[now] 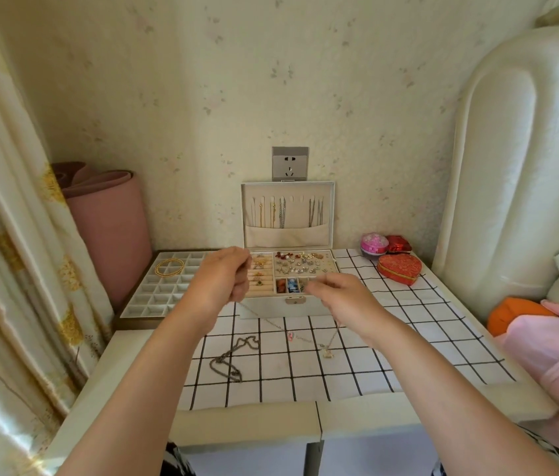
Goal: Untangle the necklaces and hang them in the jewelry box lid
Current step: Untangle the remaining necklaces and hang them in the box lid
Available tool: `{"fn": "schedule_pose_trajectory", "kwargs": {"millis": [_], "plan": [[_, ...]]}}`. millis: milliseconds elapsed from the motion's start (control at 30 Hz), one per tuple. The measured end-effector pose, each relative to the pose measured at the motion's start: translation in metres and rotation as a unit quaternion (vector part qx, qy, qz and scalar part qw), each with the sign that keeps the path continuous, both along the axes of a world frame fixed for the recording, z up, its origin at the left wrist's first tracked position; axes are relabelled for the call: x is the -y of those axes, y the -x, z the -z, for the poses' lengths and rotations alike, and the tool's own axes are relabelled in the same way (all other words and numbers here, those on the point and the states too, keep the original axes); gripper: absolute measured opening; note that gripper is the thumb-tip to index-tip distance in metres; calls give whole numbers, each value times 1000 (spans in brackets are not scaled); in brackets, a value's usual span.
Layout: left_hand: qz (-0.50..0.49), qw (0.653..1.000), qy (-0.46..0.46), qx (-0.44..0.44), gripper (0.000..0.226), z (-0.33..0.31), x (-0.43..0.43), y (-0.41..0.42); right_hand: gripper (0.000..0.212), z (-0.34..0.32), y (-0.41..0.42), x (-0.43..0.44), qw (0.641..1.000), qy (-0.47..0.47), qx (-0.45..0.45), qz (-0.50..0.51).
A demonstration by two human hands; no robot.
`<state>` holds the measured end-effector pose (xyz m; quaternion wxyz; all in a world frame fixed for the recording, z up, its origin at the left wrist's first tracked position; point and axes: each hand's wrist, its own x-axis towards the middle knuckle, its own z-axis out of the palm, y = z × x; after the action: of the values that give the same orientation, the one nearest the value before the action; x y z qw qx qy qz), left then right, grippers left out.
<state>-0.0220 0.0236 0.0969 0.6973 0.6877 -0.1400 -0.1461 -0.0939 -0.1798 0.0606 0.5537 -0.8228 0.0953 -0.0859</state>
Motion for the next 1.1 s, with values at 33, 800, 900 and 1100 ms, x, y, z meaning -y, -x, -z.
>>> {"fn": "schedule_pose_trajectory", "kwargs": {"millis": [33,800,900,1100], "plan": [[12,998,-63,16,28,1,-1,1,11,-3,0,-1,999,24,21,-3],[136,981,-123,63,32,12,20,19,18,-29,-7,-23,980,94,148,-93],[126,992,27,-1,34,9,16,14,16,-22,-9,-19,985,101,111,-85],[45,992,119,4,37,0,7,12,31,-6,-13,-16,983,135,-16,-121]]}}
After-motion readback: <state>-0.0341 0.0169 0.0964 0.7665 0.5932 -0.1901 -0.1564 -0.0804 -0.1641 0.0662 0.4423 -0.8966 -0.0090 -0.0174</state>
